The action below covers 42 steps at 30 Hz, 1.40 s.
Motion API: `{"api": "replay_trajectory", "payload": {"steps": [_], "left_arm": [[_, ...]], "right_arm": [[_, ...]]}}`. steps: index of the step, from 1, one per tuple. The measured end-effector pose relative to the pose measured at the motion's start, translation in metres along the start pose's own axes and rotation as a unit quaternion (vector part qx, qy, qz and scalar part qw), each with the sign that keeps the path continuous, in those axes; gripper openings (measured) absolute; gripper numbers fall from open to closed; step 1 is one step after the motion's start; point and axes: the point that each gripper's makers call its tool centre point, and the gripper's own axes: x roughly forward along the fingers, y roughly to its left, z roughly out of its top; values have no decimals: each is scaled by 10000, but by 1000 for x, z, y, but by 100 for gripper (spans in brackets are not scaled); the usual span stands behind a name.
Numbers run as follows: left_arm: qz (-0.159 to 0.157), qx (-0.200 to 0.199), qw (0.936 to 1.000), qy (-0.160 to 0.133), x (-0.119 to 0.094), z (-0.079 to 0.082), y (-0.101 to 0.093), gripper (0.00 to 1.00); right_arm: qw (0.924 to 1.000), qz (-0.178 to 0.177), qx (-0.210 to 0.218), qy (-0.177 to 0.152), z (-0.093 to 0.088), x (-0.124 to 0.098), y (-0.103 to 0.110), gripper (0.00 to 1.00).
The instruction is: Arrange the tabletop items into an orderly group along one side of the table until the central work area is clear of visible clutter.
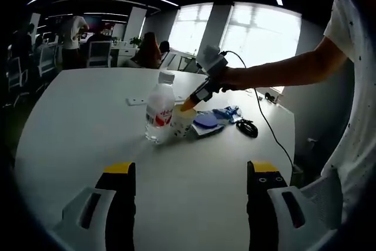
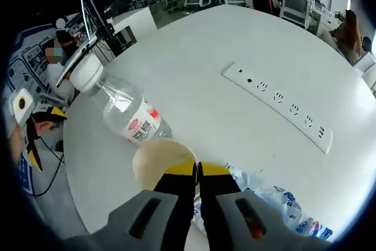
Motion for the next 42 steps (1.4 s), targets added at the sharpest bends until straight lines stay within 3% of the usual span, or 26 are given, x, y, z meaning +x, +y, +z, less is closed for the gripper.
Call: {"api": "replay_trajectory", "payload": {"steps": [19,34,42], "left_arm": [[-21,-20,10000,-13,5,1,0,79],[-91,94,9999,14,10,7,-9,80],[-128,105,9999,16,12,10,-13,80]], "right_arm": [[9998,-55,-89,-197,5,-5,-3,15],[9975,-209,41,-670,9,-33,-6,28],[9959,-297,116,-852,-1,-51,-2,36]]}}
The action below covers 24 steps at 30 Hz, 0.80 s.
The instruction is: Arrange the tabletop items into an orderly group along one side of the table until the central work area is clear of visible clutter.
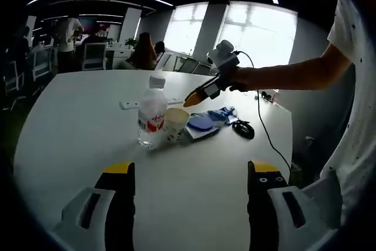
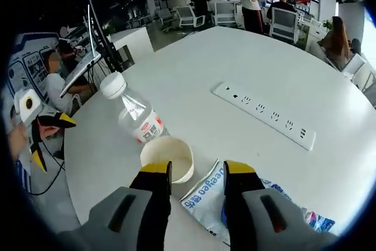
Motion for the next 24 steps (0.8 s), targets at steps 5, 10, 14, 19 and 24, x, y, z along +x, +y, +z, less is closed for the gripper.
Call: {"api": "replay_trajectory", "payload": {"steps": [5,10,14,19,24], "left_arm": [[-14,119,9999,120,4,-2,-4,81],[-4,111,9999,101,7,2,-8,82],[-8,184,9997,134,10,6,-12,83],[-10,218,9996,163,13,10,-16,83],[-7,254,9994,218,17,11,-21,84]], "right_arm": [[9999,15,68,-82,-7,-12,3,41],[9995,-12,176,-254,-12,-30,7,46],[9990,-48,254,-373,-17,-44,5,49],[9979,-102,332,-556,-23,-63,1,53],[9967,-130,438,-672,-35,-80,-3,58]]}}
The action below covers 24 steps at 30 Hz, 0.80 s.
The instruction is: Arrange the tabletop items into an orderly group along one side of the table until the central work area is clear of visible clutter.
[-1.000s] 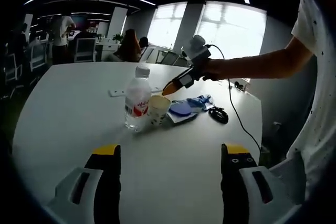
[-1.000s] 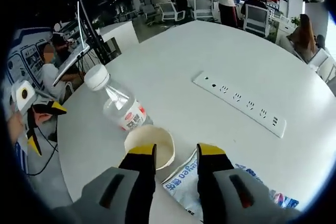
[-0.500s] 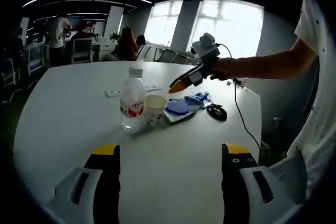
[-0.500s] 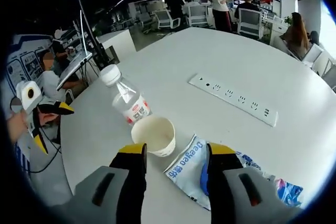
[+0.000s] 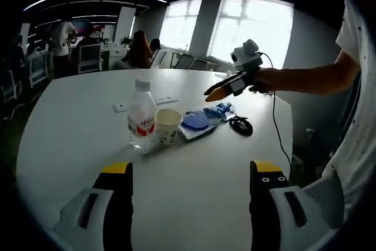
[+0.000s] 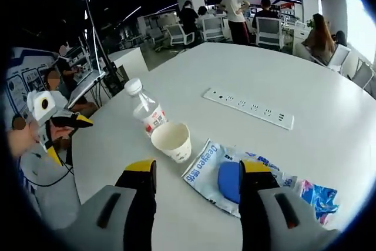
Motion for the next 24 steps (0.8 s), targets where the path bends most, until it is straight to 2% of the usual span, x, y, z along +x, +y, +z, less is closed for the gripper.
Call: {"api": "replay_trajectory", "payload": {"steps": [5,16,23,24], "left_arm": [[2,25,10000,-4,2,6,-7,84],[32,69,10000,-43,2,17,-26,88],[22,168,9999,-30,3,25,-41,89],[8,199,9998,-28,4,26,-45,89]], "right_arm": [[10000,-54,-51,-15,-11,-20,-4,62],[9989,-240,156,-381,-27,-72,-17,65],[9980,-342,250,-477,-45,-107,-22,66],[9973,-390,291,-546,-49,-118,-24,67]]}}
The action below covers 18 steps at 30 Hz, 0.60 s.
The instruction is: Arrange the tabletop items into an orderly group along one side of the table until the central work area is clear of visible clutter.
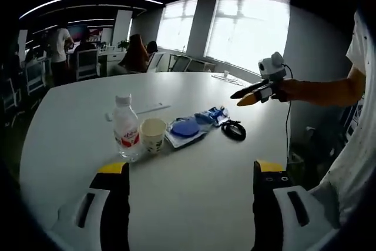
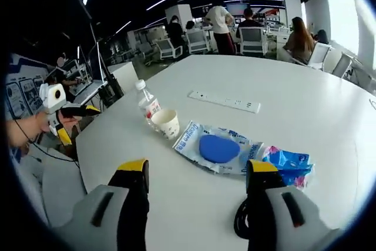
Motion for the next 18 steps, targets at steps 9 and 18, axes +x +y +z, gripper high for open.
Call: {"api": "replay_trajectory", "payload": {"steps": [9,18], "left_arm": [[-65,232,9997,72,3,8,-25,91],[2,339,9994,98,6,8,-38,97]], "right_arm": [[9994,-187,172,-244,-24,-52,-11,70],[9978,-367,198,-521,-61,-98,-14,77]]}}
